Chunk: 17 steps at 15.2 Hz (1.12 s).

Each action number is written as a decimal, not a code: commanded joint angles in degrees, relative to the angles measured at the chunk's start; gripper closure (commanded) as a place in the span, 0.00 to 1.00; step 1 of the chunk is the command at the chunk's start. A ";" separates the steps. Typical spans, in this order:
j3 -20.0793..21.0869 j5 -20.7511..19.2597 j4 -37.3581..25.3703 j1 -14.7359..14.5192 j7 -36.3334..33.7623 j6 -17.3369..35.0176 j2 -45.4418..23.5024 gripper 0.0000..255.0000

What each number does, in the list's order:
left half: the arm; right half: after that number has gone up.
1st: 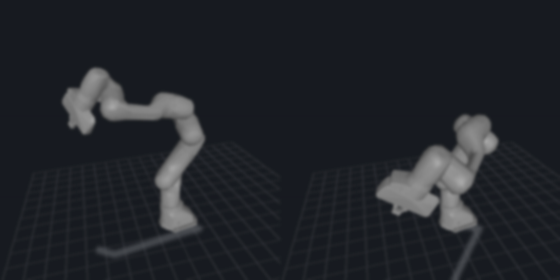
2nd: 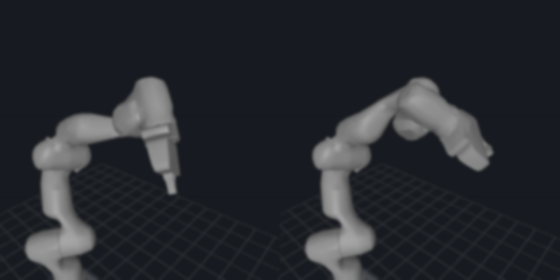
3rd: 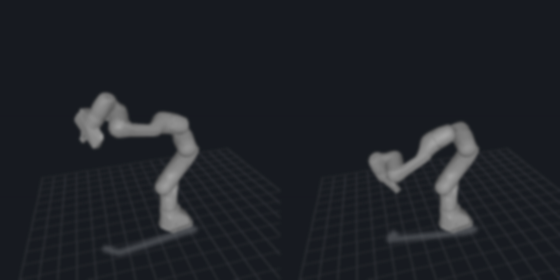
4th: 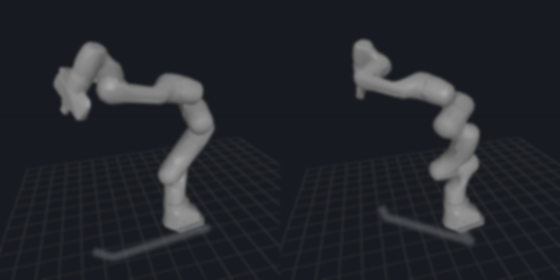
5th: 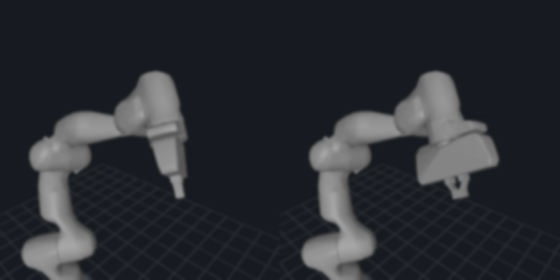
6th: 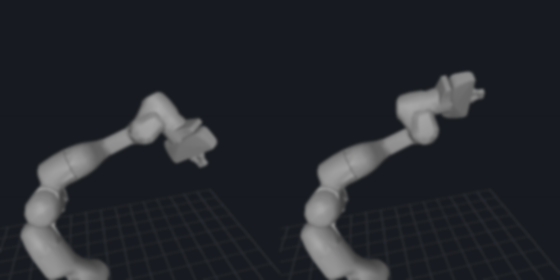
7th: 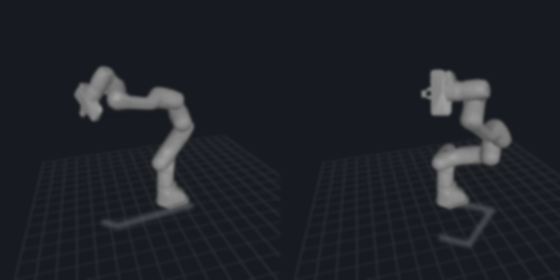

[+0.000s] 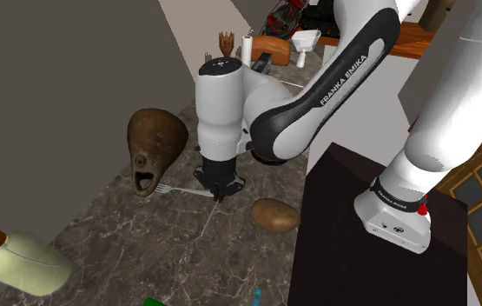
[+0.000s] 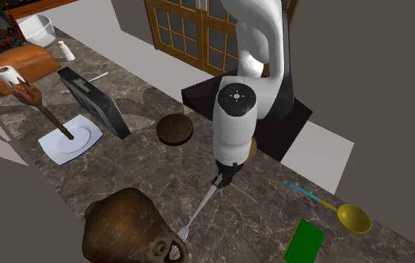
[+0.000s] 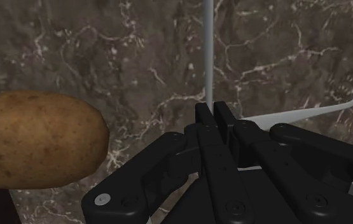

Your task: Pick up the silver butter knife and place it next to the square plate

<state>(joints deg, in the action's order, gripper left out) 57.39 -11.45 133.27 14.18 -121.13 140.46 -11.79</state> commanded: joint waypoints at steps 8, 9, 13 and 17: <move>3.22 9.91 -0.83 5.72 9.64 -4.68 7.42 1.00; 2.68 10.29 -0.74 6.66 11.37 -4.75 7.67 1.00; 0.26 10.50 -1.07 10.10 17.38 -5.19 7.61 1.00; -2.33 9.07 -2.49 13.19 22.13 -5.91 6.14 1.00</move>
<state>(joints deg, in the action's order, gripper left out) 55.76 -1.84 131.01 26.86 -100.13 134.40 -4.99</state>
